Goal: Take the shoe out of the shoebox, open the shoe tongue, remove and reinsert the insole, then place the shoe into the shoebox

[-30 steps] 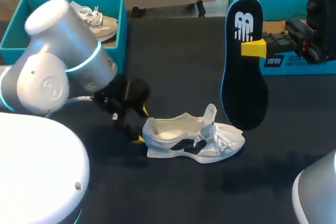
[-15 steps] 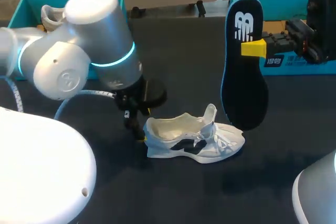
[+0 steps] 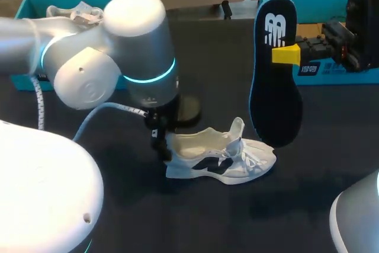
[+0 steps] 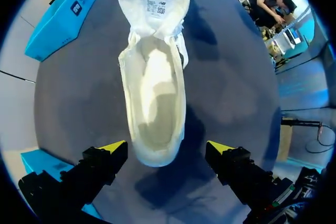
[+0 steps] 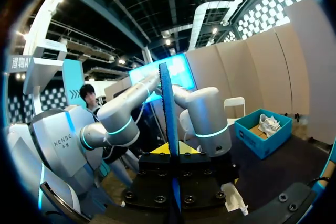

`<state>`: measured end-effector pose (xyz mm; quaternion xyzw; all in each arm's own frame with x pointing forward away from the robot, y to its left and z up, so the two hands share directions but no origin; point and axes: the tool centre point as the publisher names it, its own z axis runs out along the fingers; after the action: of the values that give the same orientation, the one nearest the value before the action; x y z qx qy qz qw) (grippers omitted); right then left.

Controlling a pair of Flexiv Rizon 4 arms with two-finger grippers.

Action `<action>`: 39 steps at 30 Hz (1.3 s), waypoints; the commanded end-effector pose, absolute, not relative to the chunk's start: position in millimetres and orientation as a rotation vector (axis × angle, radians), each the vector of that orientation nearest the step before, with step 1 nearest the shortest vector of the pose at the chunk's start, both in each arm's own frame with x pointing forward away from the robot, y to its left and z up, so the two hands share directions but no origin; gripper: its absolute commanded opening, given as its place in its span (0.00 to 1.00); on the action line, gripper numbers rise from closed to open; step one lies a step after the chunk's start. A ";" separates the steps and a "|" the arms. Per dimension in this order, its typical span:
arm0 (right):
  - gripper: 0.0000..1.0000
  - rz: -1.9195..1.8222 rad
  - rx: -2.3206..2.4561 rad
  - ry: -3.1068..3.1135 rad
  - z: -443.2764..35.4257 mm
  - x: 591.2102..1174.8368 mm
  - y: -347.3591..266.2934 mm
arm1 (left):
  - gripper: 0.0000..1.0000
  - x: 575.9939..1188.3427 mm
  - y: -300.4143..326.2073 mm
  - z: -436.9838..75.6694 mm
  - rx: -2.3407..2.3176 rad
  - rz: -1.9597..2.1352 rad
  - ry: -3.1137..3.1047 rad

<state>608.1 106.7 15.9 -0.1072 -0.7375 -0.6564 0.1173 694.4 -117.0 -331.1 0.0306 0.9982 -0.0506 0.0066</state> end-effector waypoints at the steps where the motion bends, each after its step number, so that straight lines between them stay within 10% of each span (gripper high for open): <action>1: 0.00 -1.920 -0.314 -2.158 15.5 609.2 108.3 | 1.00 696.4 -121.0 -317.5 0.109 -0.190 3.106; 26: 0.00 -1.920 -0.314 -2.158 15.5 609.2 108.3 | 1.00 742.3 -199.6 -366.7 0.078 -0.165 3.043; 29: 0.00 -1.920 -0.314 -2.158 15.5 609.2 108.3 | 0.81 742.2 -200.5 -372.4 0.068 -0.166 3.046; 39: 0.00 -1.920 -0.314 -2.158 15.5 609.2 108.3 | 0.66 744.9 -195.9 -383.9 0.035 -0.155 3.058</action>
<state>608.1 106.7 15.9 -0.1072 -0.7375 -0.6564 0.1173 744.3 -196.7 -381.7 0.0116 0.9979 -0.0500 0.0393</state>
